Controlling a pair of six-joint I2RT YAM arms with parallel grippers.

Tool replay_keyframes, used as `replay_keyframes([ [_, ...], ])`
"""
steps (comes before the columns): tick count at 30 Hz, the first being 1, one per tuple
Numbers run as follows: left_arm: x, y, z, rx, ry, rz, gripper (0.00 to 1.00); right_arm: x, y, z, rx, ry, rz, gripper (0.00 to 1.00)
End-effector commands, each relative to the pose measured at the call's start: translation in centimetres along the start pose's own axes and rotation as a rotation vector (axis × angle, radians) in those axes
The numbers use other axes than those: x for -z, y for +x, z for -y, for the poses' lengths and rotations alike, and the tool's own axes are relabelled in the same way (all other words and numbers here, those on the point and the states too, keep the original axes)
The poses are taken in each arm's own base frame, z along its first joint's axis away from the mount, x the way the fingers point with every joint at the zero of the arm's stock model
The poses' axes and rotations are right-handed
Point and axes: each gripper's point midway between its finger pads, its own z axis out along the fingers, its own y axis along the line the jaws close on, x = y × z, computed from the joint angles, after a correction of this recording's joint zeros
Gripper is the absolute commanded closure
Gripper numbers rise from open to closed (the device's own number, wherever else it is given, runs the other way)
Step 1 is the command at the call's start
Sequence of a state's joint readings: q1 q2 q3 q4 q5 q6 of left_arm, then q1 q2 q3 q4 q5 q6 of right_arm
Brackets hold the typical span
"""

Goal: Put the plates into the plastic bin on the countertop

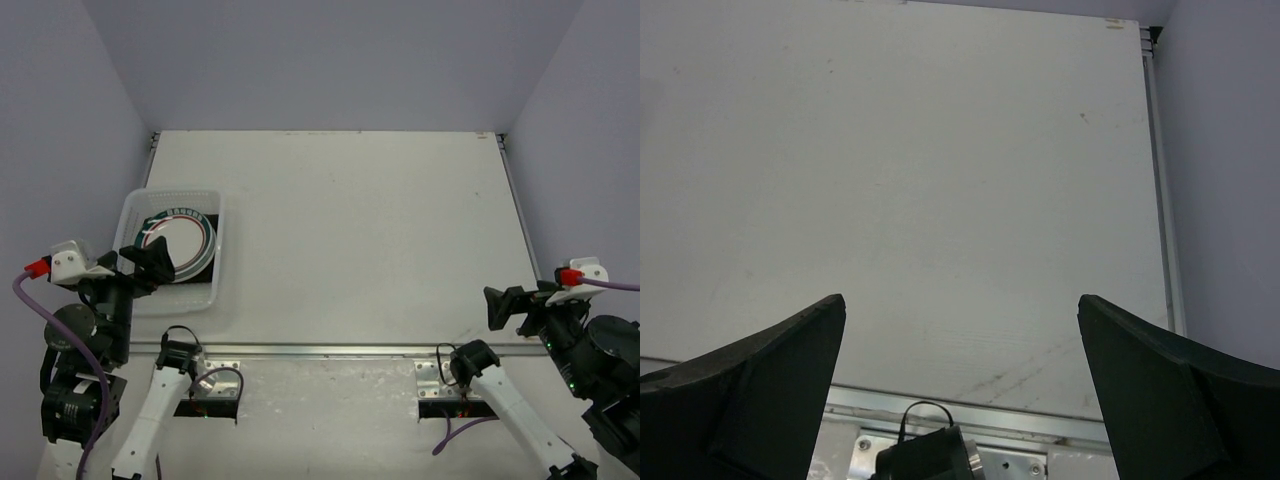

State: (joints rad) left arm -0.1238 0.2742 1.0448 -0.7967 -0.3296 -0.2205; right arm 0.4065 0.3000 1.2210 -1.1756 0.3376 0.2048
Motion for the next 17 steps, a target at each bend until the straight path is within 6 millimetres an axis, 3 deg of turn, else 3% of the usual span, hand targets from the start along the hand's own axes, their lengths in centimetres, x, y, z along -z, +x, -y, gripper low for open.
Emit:
replay_keyframes([
  [1,-0.5,0.3,0.0,-0.007,0.006,0.017,0.0,-0.8,-0.6,0.4,0.006,0.032,0.017,0.01],
  [7,-1.7,1.9,1.6,0.026,0.075,-0.016,0.0,-2.0,-1.5,-0.5,-0.004,0.008,0.049,0.01],
  [17,-3.4,2.4,2.4,0.025,0.091,-0.026,0.0,-4.4,-2.0,-2.3,-0.033,-0.045,0.045,0.01],
])
